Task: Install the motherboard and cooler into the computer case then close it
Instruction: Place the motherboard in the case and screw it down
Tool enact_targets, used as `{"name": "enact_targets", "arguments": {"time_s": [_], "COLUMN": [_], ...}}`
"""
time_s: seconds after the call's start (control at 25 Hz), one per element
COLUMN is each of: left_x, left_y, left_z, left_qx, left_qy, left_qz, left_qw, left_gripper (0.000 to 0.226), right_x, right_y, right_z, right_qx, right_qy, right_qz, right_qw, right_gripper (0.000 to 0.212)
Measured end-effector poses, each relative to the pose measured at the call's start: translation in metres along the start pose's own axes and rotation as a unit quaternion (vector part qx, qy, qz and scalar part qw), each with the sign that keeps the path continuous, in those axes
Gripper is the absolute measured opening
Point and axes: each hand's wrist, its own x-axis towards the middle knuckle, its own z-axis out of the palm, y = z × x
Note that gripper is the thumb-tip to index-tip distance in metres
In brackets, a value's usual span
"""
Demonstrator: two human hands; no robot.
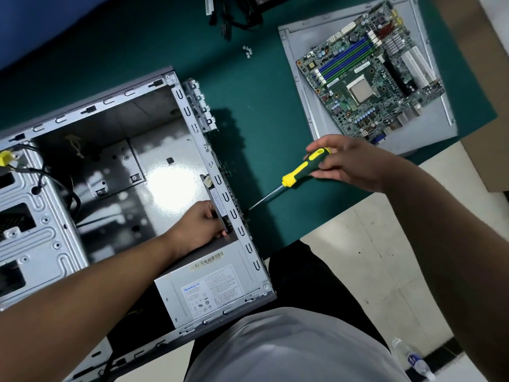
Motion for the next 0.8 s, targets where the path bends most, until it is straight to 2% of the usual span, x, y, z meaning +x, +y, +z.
{"name": "enact_targets", "arguments": {"time_s": [0.12, 0.2, 0.24, 0.28, 0.44, 0.52, 0.6, 0.64, 0.68, 0.76, 0.8], "left_x": [0.001, 0.002, 0.002, 0.002, 0.004, 0.004, 0.005, 0.005, 0.005, 0.005, 0.005], "left_y": [-0.002, -0.004, -0.005, -0.005, -0.007, -0.007, -0.008, -0.009, -0.009, -0.01, -0.01], "left_z": [0.0, -0.001, -0.001, -0.001, -0.001, -0.002, -0.001, -0.002, -0.002, -0.002, -0.002], "left_qx": [-0.004, -0.003, -0.004, -0.004, -0.013, -0.013, -0.016, -0.016, -0.015, -0.016, -0.014], "left_qy": [-0.001, 0.004, 0.007, 0.008, 0.004, 0.002, 0.003, 0.003, 0.003, 0.002, 0.001], "left_qz": [0.001, -0.002, -0.004, -0.005, -0.007, -0.009, -0.006, -0.003, 0.0, 0.002, 0.001], "left_qw": [1.0, 1.0, 1.0, 1.0, 1.0, 1.0, 1.0, 1.0, 1.0, 1.0, 1.0], "left_gripper": [0.016, 0.015, 0.015, 0.015, 0.019, 0.019, 0.019, 0.018, 0.019, 0.023, 0.023], "right_x": [-0.002, 0.004, 0.007, 0.01, 0.008, 0.003, -0.001, -0.002, -0.003, 0.002, 0.004], "right_y": [-0.001, -0.004, -0.006, -0.007, -0.007, -0.004, -0.001, -0.001, -0.002, 0.003, 0.005], "right_z": [0.009, 0.02, 0.023, 0.024, 0.012, 0.0, -0.008, -0.007, -0.004, 0.007, 0.012], "right_qx": [0.04, -0.107, -0.165, -0.176, 0.012, 0.099, 0.115, 0.062, -0.022, -0.197, -0.222], "right_qy": [0.056, 0.133, 0.163, 0.17, 0.033, -0.026, -0.044, -0.021, 0.009, 0.087, 0.104], "right_qz": [0.018, 0.043, 0.06, 0.065, 0.006, 0.006, 0.021, 0.031, 0.045, 0.089, 0.105], "right_qw": [0.997, 0.984, 0.971, 0.968, 0.999, 0.995, 0.992, 0.997, 0.999, 0.972, 0.964], "right_gripper": [0.019, 0.053, 0.064, 0.065, 0.025, 0.026, 0.028, 0.023, 0.029, 0.068, 0.076]}}
